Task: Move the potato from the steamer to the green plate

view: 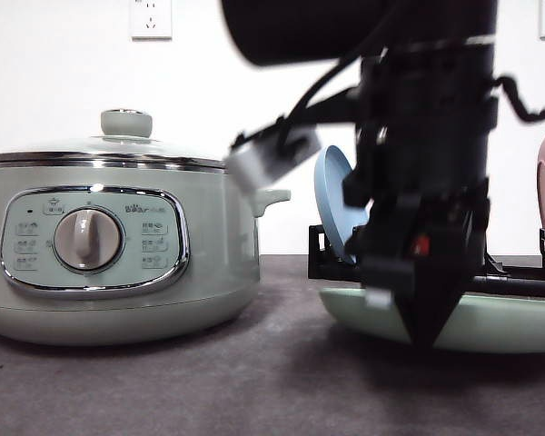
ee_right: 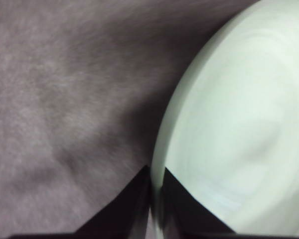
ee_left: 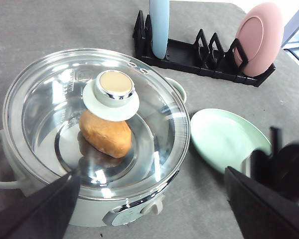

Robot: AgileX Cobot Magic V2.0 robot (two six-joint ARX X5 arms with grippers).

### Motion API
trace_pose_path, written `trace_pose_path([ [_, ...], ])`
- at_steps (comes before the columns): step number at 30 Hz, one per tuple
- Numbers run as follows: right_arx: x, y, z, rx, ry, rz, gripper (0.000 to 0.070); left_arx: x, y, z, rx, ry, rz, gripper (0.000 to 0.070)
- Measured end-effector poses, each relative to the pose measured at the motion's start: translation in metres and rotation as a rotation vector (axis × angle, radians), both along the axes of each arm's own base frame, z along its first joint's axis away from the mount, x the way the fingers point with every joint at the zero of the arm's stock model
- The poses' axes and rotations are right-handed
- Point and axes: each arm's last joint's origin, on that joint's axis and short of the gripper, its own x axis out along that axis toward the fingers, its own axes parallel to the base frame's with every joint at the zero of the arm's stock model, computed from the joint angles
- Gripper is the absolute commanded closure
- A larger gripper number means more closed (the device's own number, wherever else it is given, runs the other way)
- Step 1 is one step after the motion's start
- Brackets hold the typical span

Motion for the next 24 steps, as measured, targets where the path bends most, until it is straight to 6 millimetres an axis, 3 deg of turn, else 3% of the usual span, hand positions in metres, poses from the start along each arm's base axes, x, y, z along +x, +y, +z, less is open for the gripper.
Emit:
trace_pose_path([
  [12,-0.009,0.018,-0.022,-0.004,0.026,0.01,0.0671,0.0,0.0,0.0,0.0,0.0,0.0,0.0108],
  [16,-0.009,0.018,-0.023,0.013,0.057,0.008,0.0384,0.0,0.0,0.0,0.0,0.0,0.0,0.0108],
  [17,-0.01,0.018,-0.023,0.013,0.057,0.006,0.0339,0.0,0.0,0.0,0.0,0.0,0.0,0.0108],
  [24,-0.009,0.017,-0.017,0.038,0.063,-0.009,0.032,0.0,0.0,0.0,0.0,0.0,0.0,0.0108],
])
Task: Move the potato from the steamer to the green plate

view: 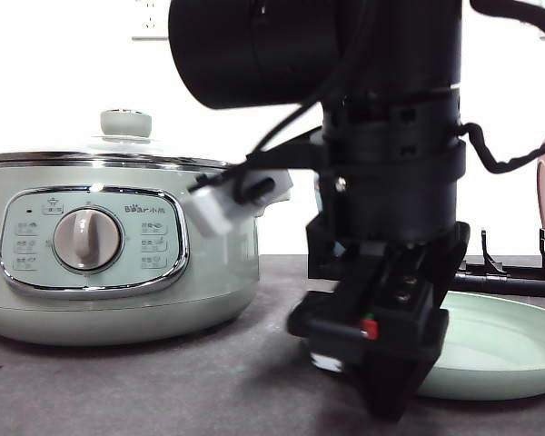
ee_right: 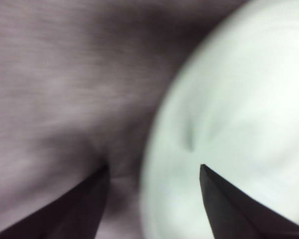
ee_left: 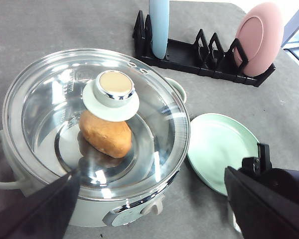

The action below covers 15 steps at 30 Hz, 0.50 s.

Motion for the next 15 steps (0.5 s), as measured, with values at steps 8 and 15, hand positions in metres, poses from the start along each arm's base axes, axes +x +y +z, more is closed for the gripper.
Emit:
trace_pose_path([
  [8,-0.002,-0.005,0.063,0.185,-0.076,0.0,0.032,0.0,0.0,0.0,0.0,0.0,0.0,0.0108],
  [15,0.005,-0.024,0.142,0.461,-0.193,-0.039,0.0321,0.0,0.0,0.0,0.0,0.0,0.0,0.0108],
])
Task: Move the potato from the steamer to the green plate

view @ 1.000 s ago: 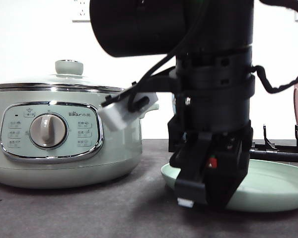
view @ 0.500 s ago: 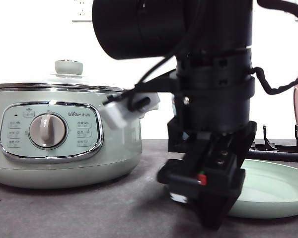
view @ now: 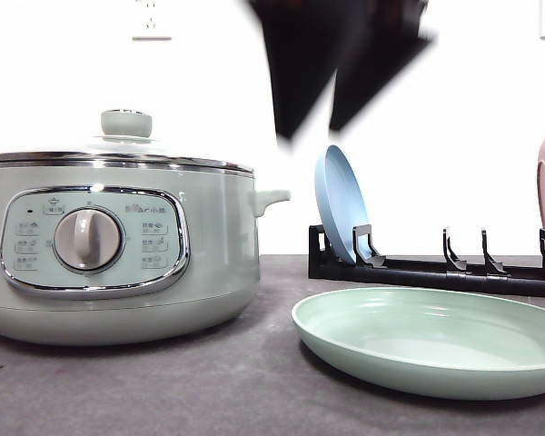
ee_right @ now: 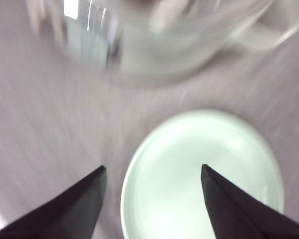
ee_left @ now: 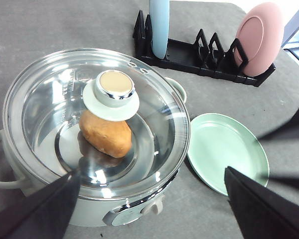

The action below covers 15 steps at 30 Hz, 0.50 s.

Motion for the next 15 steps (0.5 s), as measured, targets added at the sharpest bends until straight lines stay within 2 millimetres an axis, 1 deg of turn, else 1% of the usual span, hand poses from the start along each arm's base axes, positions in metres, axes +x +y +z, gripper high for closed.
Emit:
trace_pose_path([
  [3,0.006,-0.012,0.029,0.137,-0.016,0.003,0.0321,0.0,0.0,0.0,0.0,0.0,0.0,0.0108],
  [7,0.015,-0.03,0.057,0.32,-0.003,0.037,0.0321,0.0,0.0,0.0,0.0,0.0,0.0,0.0108],
  [10,0.023,-0.043,0.068,0.44,0.045,0.094,0.0321,0.0,0.0,0.0,0.0,0.0,0.0,0.0108],
  [15,0.035,-0.06,0.071,0.55,0.14,0.16,0.0321,0.0,0.0,0.0,0.0,0.0,0.0,0.0108],
])
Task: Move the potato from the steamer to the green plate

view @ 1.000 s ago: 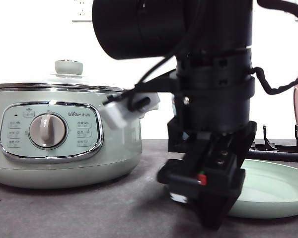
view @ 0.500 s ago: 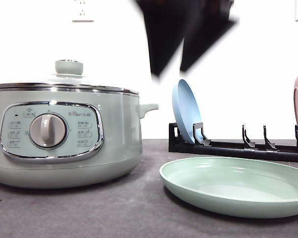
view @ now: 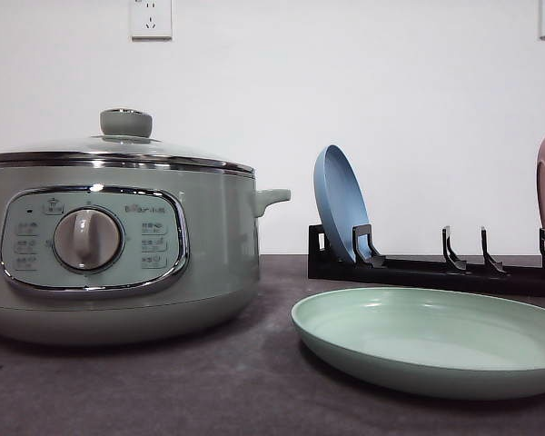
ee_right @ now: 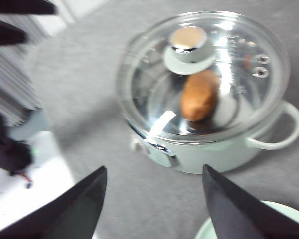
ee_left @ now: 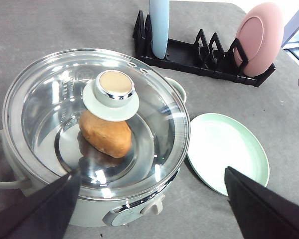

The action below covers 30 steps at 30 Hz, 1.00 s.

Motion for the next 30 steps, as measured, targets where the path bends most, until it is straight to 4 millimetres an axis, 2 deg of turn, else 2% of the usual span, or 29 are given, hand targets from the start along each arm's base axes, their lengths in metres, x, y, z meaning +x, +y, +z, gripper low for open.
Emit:
trace_pose_path([
  [5,0.006,-0.007,0.0,0.003,0.008,-0.026,0.0321,0.0,0.0,0.0,0.0,0.0,0.0,0.0108],
  [13,0.006,-0.008,-0.001,0.0,0.005,-0.022,0.0321,0.0,0.0,0.0,-0.001,0.0,0.001,0.011],
  [17,0.006,-0.008,-0.001,0.0,0.005,-0.022,0.0321,0.006,0.0,0.004,-0.01,0.016,0.016,0.0112],
  [21,0.006,-0.008,-0.001,-0.002,0.006,-0.022,0.0321,0.022,-0.003,0.019,-0.014,0.03,0.013,0.0149],
  [30,0.004,-0.009,-0.004,-0.032,0.021,-0.011,0.0321,0.077,-0.027,0.06,0.1,0.125,0.01,0.0136],
])
